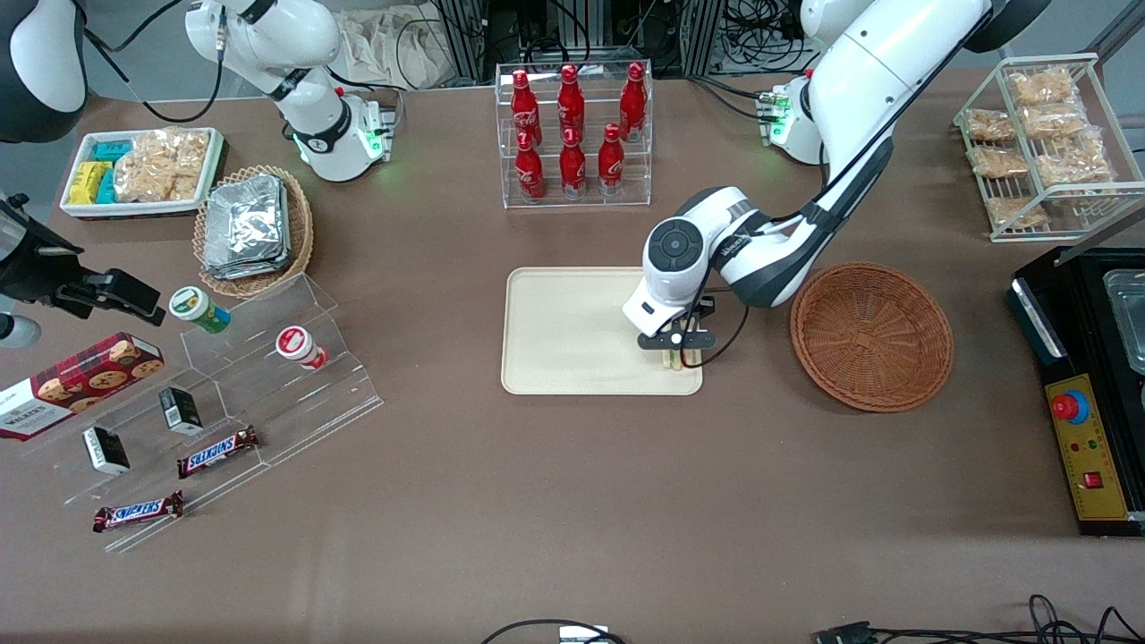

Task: Place sandwich from basket to tray
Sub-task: 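Carry the sandwich over the white tray and lower it, then open the left gripper to release the sandwich and raise it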

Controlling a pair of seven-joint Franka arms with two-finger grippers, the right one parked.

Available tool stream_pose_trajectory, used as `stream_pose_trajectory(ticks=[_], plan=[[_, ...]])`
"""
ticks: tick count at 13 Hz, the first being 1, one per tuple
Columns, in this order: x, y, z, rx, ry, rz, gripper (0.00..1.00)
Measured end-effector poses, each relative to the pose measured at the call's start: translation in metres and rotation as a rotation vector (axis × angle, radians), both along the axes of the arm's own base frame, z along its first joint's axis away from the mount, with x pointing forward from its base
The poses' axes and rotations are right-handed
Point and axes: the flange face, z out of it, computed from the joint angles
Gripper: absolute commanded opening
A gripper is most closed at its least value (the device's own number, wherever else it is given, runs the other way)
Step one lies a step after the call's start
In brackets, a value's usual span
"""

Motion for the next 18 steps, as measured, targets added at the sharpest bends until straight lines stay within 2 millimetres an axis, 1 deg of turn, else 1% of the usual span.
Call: stream_pose_trajectory(ticks=[4, 6, 7, 8, 9, 10, 12, 13, 14, 15, 16, 17, 18], plan=[[0.003, -0.001, 0.005, -0.002, -0.013, 0.016, 1.0], [0.006, -0.004, 0.018, 0.004, -0.026, 0.025, 1.0], [0.009, -0.006, 0.031, 0.01, -0.037, 0.032, 1.0], [0.012, -0.007, 0.049, 0.015, -0.046, 0.048, 1.0], [0.016, -0.007, 0.075, 0.015, -0.053, 0.077, 1.0], [0.019, -0.006, 0.107, 0.014, -0.062, 0.108, 1.0], [0.021, 0.0, 0.182, 0.01, -0.087, 0.131, 1.0], [0.022, 0.01, 0.22, 0.024, -0.098, 0.131, 1.0], [0.028, 0.029, 0.253, 0.035, -0.102, 0.137, 1.0], [0.039, 0.059, 0.283, 0.029, -0.097, 0.146, 1.0], [0.051, 0.095, 0.306, 0.006, -0.097, 0.163, 1.0], [0.064, 0.136, 0.323, -0.017, -0.1, 0.176, 1.0], [0.073, 0.18, 0.337, -0.03, -0.103, 0.175, 1.0]])
